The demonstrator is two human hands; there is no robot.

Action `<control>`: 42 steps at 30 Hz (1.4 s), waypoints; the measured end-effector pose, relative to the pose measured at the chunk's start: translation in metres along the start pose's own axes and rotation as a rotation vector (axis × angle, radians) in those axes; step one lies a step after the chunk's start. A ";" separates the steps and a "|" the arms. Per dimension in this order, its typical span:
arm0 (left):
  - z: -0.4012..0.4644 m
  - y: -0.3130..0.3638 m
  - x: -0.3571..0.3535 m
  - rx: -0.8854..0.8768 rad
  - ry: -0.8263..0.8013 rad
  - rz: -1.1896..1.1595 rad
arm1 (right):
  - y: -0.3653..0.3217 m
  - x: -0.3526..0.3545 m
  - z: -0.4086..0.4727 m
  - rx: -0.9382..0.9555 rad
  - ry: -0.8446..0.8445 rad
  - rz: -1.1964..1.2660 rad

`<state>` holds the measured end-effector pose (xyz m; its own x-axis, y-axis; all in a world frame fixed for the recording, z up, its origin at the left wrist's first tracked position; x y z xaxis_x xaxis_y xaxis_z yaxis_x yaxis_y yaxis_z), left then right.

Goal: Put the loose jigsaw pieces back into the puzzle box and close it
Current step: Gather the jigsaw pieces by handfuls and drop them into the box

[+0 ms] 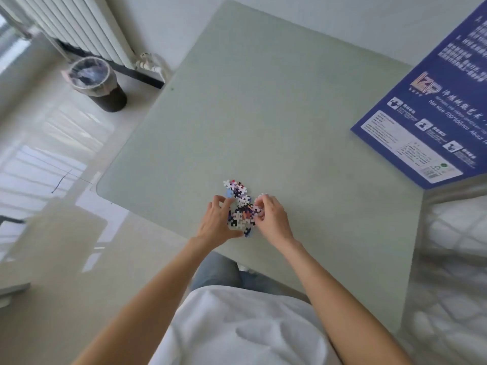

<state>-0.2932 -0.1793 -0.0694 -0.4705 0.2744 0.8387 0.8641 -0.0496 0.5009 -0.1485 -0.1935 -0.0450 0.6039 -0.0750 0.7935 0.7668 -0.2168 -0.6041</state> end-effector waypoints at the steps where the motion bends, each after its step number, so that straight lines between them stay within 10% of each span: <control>1: 0.001 0.001 0.001 -0.007 0.029 -0.023 | 0.005 0.006 0.002 -0.006 0.040 -0.027; 7: 0.038 0.000 0.021 -0.031 0.211 -0.017 | 0.039 0.014 -0.008 -0.293 0.039 -0.189; 16: 0.043 0.012 0.012 -0.287 -0.139 0.170 | -0.002 -0.020 0.004 0.095 -0.208 -0.285; 42: 0.018 0.014 0.004 -0.287 -0.098 0.102 | -0.012 -0.023 0.015 0.195 -0.204 -0.305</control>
<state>-0.2801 -0.1617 -0.0634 -0.3523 0.3449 0.8700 0.8134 -0.3469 0.4669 -0.1690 -0.1748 -0.0570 0.3587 0.1629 0.9191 0.9321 -0.0098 -0.3620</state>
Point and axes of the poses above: each hand's wrist, its own z-axis towards the middle knuckle, its own x-axis out of the back of the hand, y = z × x, the point moved 6 cm from there along z, towards the middle knuckle, and after that the axes turned 15 degrees about y, right-handed, at the moved point
